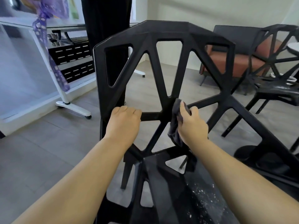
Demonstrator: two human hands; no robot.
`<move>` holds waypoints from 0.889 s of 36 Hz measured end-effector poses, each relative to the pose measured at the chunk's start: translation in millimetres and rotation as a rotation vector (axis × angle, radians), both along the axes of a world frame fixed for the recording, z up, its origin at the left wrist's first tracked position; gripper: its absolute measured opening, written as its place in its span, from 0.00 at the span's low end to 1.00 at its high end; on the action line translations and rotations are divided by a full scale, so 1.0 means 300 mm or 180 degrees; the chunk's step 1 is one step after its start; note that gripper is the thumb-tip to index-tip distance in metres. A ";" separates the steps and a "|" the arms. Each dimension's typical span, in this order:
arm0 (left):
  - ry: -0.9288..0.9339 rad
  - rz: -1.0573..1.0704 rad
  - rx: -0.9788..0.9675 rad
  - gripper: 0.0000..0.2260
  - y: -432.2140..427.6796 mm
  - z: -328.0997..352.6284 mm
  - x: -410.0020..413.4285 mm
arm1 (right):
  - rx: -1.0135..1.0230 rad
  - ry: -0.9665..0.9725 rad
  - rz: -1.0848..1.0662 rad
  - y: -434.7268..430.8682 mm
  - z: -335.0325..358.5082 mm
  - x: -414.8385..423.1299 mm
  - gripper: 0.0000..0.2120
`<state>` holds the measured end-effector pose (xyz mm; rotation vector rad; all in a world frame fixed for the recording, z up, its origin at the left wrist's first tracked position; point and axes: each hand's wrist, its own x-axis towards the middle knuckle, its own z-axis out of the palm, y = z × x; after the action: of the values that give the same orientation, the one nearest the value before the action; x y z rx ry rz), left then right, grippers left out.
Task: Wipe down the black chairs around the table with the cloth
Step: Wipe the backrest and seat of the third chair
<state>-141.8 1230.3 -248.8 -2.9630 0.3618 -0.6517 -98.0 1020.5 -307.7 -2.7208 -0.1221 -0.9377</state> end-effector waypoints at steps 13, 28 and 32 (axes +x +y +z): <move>-0.0008 0.0039 -0.0111 0.06 0.000 0.000 0.002 | 0.0070 0.0066 0.0578 0.112 -0.025 -0.047 0.21; -0.0305 0.0026 0.0252 0.12 -0.018 -0.006 0.007 | -0.0222 0.0401 0.0197 -0.021 0.003 -0.053 0.24; -0.0169 -0.0026 0.0518 0.13 -0.044 0.008 0.025 | -0.0060 0.0296 -0.0196 -0.102 0.096 -0.010 0.23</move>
<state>-134.4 1217.2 -246.5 -2.7864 0.4022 -0.6665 -100.9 990.0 -278.8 -2.7943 -0.0295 -0.8282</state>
